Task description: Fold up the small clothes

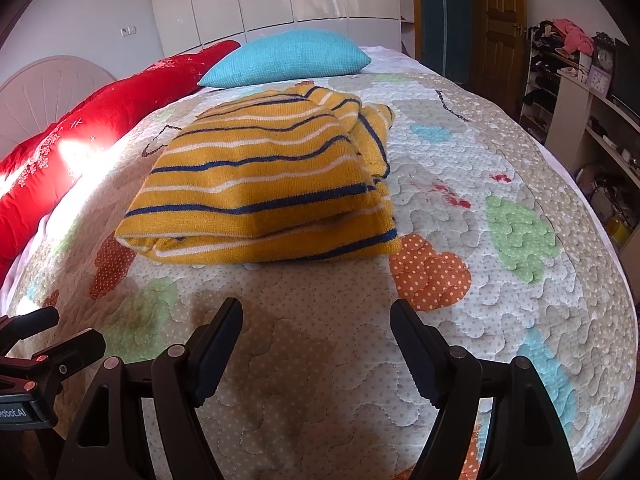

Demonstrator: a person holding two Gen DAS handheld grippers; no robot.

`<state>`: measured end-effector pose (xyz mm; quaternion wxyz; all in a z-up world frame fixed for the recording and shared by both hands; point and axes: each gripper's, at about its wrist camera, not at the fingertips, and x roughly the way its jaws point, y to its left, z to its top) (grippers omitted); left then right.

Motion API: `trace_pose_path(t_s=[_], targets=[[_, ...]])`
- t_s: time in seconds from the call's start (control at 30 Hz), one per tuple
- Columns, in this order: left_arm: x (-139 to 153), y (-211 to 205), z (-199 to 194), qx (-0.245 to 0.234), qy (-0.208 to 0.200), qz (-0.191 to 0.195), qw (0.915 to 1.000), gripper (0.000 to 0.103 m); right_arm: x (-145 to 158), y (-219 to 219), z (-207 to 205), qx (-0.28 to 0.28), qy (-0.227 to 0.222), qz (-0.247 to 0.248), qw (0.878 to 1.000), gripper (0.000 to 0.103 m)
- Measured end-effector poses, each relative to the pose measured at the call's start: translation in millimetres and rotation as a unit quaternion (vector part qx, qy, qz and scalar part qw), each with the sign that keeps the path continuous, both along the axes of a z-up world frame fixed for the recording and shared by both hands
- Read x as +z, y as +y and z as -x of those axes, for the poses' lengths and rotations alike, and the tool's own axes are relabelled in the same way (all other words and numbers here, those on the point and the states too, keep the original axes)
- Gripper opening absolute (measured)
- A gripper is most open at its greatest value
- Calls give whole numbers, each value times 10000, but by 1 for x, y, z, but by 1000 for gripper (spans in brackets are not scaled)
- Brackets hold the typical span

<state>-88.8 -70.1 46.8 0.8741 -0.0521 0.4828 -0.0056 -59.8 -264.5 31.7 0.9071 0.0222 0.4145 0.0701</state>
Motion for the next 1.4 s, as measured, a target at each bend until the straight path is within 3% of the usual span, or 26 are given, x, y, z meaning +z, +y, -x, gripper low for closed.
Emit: trace_pose_path(t_s=[0.27, 0.67, 0.87, 1.0, 1.17, 1.3, 1.4], targets=[[13, 4, 6, 38, -487, 5, 9988, 103, 15, 12, -15, -70, -174, 692, 9974, 80], [15, 1, 1, 82, -452, -110, 9989, 103, 41, 23, -54, 48, -462, 884, 9950, 80], [13, -3, 0, 21, -407, -119, 9991, 103, 61, 25, -94, -29, -794, 930, 9925, 79], [14, -4, 1, -3, -418, -119, 9991, 103, 50, 29, -132, -17, -611, 873, 9943, 64], [15, 3, 1, 54, -414, -87, 9991, 103, 7, 16, -162, -118, -43, 927, 9956, 65], [12, 12, 1, 132, -398, -70, 9991, 103, 16, 1, -152, -393, 64, 764, 9963, 69], [9, 15, -1, 162, -357, -29, 9992, 103, 36, 13, -143, -335, -281, 842, 9955, 69]])
